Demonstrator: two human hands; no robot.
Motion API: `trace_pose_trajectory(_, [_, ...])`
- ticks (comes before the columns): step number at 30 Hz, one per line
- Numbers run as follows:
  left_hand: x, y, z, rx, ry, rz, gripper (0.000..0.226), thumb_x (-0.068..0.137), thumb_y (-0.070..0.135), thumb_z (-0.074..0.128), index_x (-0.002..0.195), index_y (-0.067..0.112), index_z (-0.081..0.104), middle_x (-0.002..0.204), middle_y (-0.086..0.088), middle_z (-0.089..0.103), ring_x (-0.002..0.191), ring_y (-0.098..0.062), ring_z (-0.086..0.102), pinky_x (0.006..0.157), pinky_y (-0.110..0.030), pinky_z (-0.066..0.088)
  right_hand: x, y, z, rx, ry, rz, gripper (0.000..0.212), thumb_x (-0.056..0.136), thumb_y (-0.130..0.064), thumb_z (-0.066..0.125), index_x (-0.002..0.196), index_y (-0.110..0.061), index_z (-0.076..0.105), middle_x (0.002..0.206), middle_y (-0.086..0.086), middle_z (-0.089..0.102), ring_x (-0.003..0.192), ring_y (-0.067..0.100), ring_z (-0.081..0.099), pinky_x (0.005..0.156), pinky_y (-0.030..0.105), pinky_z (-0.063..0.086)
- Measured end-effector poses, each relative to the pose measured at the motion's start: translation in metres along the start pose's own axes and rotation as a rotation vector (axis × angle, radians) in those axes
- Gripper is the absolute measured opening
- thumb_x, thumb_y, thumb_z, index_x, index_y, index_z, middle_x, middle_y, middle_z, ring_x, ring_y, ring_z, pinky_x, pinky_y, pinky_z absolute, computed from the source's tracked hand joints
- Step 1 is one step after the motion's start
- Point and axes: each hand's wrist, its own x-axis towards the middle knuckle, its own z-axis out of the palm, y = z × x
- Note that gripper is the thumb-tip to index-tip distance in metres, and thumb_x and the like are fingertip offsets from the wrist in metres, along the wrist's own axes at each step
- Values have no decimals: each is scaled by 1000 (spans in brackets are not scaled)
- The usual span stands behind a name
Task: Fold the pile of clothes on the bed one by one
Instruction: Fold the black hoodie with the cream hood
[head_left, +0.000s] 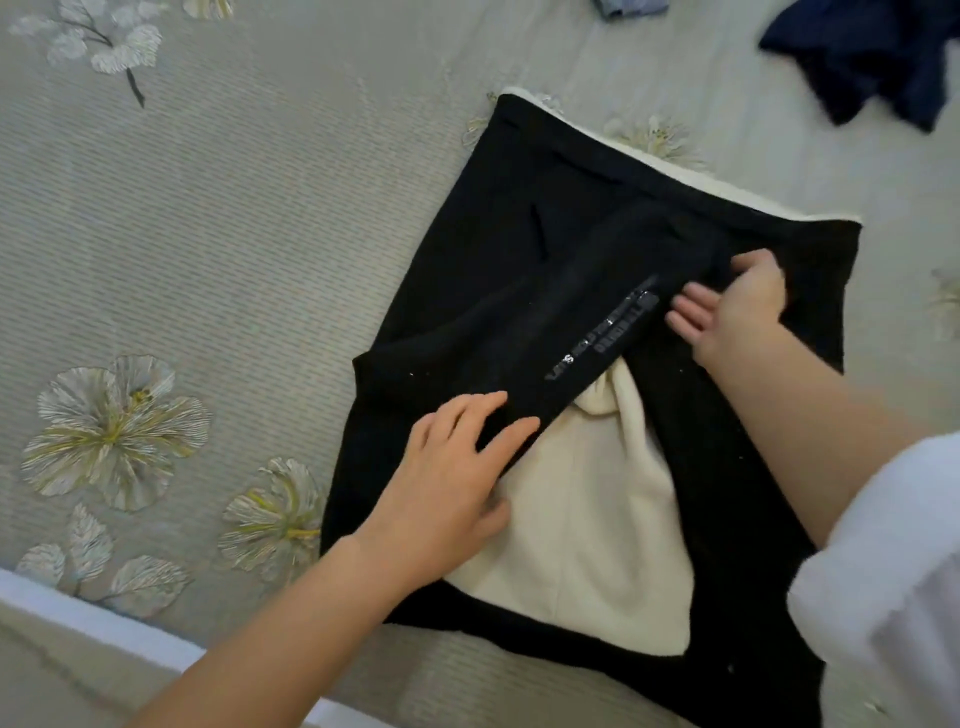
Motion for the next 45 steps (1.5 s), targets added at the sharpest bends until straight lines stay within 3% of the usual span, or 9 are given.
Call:
trace_pose_trajectory(3, [-14,-17,18,20,-45,-114,84,84,57,49,150,38,1,158,1,-5,145,-15,-12,113,-33,-3,0,33,-12,-73,-108,91,53,89,-24,59,135,-6,42,104,12,60,90,21,63,72,30,54])
trace_pose_trajectory(7, [-24,-32,28,30,-126,-125,99,83,54,53,143,44,-26,157,16,-16,144,-11,-18,117,-36,-1,0,36,1,-98,-101,19,43,80,-16,72,117,-9,51,97,6,64,85,17,66,65,27,55])
trace_pose_trajectory(10, [-23,-27,35,-32,-150,-156,96,85,54,49,141,44,-29,153,23,-25,143,-16,-24,116,-43,-2,-7,20,13,-127,-142,4,36,75,-9,73,104,-13,53,97,7,65,88,20,67,72,30,57])
trace_pose_trajectory(15, [-16,-17,47,7,-211,-217,86,83,62,35,137,51,-31,146,19,-42,136,-32,-35,110,-52,-8,-5,-5,8,-38,-18,-259,27,74,-7,63,97,-21,65,85,-5,66,67,10,61,42,17,43])
trace_pose_trajectory(19, [-17,-14,55,51,-256,-220,80,84,66,29,135,53,-31,143,15,-47,130,-32,-45,108,-55,-15,20,30,-40,-477,55,-150,63,88,-14,62,145,-20,35,122,6,56,92,18,60,69,28,53])
trace_pose_trajectory(21, [-17,-16,55,33,-250,-210,78,83,67,27,135,55,-29,143,16,-46,131,-26,-46,108,-53,-16,26,42,-61,-746,100,-246,71,89,-18,63,148,-16,26,137,11,48,116,25,53,93,35,47])
trace_pose_trajectory(30, [-38,-6,43,64,-231,-24,83,85,67,24,148,33,-18,155,10,-27,140,-9,-29,117,-39,-8,-48,102,-163,-1366,-399,-765,75,86,-54,51,150,-35,18,158,-3,18,146,16,11,116,42,15])
trace_pose_trajectory(36, [-62,4,44,149,-363,93,94,78,68,38,144,42,-24,152,-2,-37,139,-18,-34,115,-40,-9,-84,157,-257,-1627,-494,-680,72,77,-79,20,134,-64,-21,159,-9,-16,142,12,-25,116,44,-7])
trace_pose_trajectory(45, [-47,33,71,366,-462,-30,115,84,21,61,135,39,-40,141,-22,-46,132,-42,-39,112,-58,-5,-72,189,-253,-1727,-632,-820,100,79,-63,52,141,-50,-26,150,5,-34,140,34,-30,112,54,-13])
